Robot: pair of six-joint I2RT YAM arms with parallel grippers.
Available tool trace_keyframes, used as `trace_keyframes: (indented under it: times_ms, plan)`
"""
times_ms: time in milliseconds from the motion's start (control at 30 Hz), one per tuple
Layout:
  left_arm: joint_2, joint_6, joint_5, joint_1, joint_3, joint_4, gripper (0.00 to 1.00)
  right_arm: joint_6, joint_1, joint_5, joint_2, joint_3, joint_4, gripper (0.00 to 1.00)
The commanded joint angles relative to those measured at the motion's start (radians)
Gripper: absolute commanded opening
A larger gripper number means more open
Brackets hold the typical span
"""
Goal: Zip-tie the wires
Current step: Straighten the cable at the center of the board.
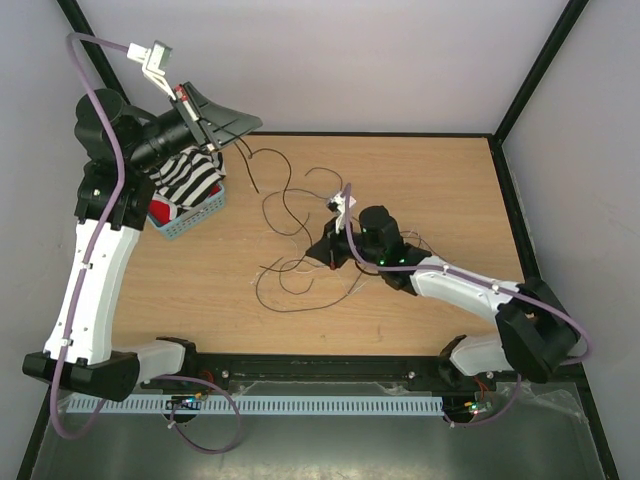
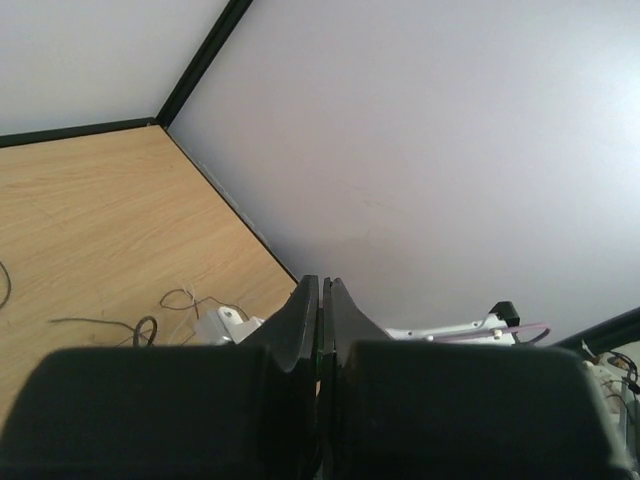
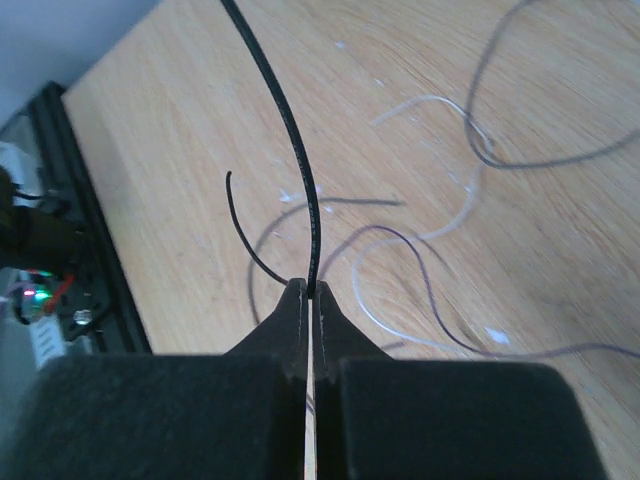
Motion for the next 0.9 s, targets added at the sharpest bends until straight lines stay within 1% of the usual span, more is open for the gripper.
trace_keyframes:
  times_ms: [0,33,100,133,167,200,233,367,433,567,667,767,867]
  plan:
    - [-0.036,-0.003,0.058,0.021,-0.028,0.009,0.00,-0.131,-0.007,0.239,-0.078,0.066,-0.278,0.00]
    - [-0.042,0.003,0.071,0.032,-0.044,-0.005,0.00,-0.155,-0.015,0.363,-0.099,0.078,-0.349,0.00]
    - [-0.060,0.056,0.092,0.049,-0.081,-0.065,0.00,-0.175,-0.047,0.535,-0.140,0.095,-0.467,0.00]
    - [-0.065,0.110,0.093,0.053,-0.093,-0.126,0.00,-0.174,-0.076,0.581,-0.159,0.102,-0.522,0.00]
    - [-0.072,0.166,0.094,0.054,-0.105,-0.224,0.00,-0.171,-0.107,0.615,-0.183,0.108,-0.565,0.00]
    - [-0.083,0.196,0.114,0.056,-0.159,-0.244,0.00,-0.166,-0.130,0.640,-0.198,0.111,-0.600,0.00]
    - [-0.099,0.194,0.131,0.063,-0.216,-0.246,0.00,-0.165,-0.147,0.676,-0.213,0.111,-0.626,0.00]
    - [-0.123,0.173,0.215,0.082,-0.444,-0.247,0.00,-0.186,-0.168,0.904,-0.235,0.116,-0.693,0.00]
    - [-0.123,0.173,0.250,0.081,-0.528,-0.247,0.00,-0.207,-0.205,0.996,-0.229,0.144,-0.713,0.00]
    - [-0.135,0.181,0.245,0.077,-0.677,-0.248,0.00,-0.255,-0.315,1.073,-0.190,0.214,-0.721,0.00]
    - [-0.127,0.202,0.219,0.072,-0.767,-0.249,0.00,-0.289,-0.360,1.152,-0.149,0.253,-0.720,0.00]
    - [-0.103,0.243,0.145,0.037,-0.833,-0.254,0.00,-0.318,-0.381,1.237,-0.111,0.267,-0.719,0.00]
    - [-0.041,0.295,0.054,-0.033,-0.867,-0.259,0.00,-0.318,-0.406,1.281,-0.061,0.262,-0.718,0.00]
